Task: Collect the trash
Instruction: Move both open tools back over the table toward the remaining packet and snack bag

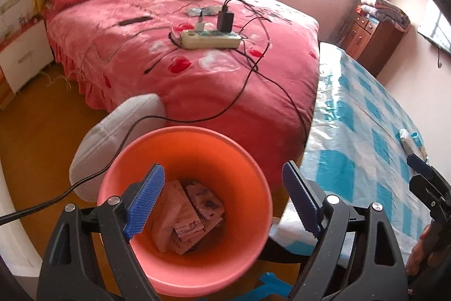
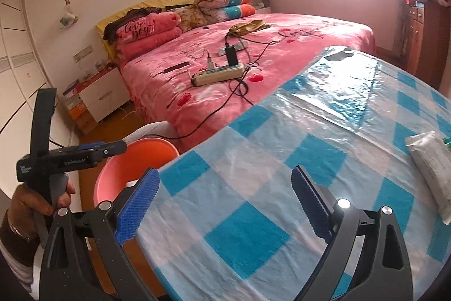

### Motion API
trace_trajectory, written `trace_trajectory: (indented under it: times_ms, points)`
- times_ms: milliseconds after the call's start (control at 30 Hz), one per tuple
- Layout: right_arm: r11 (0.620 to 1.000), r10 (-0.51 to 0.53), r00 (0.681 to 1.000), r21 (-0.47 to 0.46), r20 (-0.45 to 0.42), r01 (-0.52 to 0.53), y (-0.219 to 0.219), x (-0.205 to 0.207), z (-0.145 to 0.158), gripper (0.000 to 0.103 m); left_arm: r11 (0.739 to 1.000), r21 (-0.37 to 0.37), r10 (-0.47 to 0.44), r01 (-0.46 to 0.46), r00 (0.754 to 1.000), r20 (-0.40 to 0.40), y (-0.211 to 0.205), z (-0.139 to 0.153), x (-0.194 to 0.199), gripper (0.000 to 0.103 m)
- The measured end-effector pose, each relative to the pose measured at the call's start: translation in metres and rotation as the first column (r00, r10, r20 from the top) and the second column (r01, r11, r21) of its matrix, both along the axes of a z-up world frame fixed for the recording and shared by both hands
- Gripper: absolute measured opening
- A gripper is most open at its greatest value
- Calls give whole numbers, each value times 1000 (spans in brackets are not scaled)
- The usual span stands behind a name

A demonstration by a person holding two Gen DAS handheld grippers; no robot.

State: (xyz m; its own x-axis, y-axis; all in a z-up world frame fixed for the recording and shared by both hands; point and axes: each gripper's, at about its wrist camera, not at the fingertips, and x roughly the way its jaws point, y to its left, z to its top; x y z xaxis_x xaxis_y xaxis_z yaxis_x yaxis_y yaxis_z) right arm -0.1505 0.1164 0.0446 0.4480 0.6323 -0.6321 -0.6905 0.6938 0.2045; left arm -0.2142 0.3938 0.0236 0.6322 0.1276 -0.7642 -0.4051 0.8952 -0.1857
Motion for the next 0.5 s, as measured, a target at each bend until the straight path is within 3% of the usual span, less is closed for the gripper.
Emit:
trace_trajectory:
  times_ms: [500]
  points:
    - [994,-78,997,71,14,77,-54,4,7,95,989,100,-117,113,992,40,-64,38,22,90]
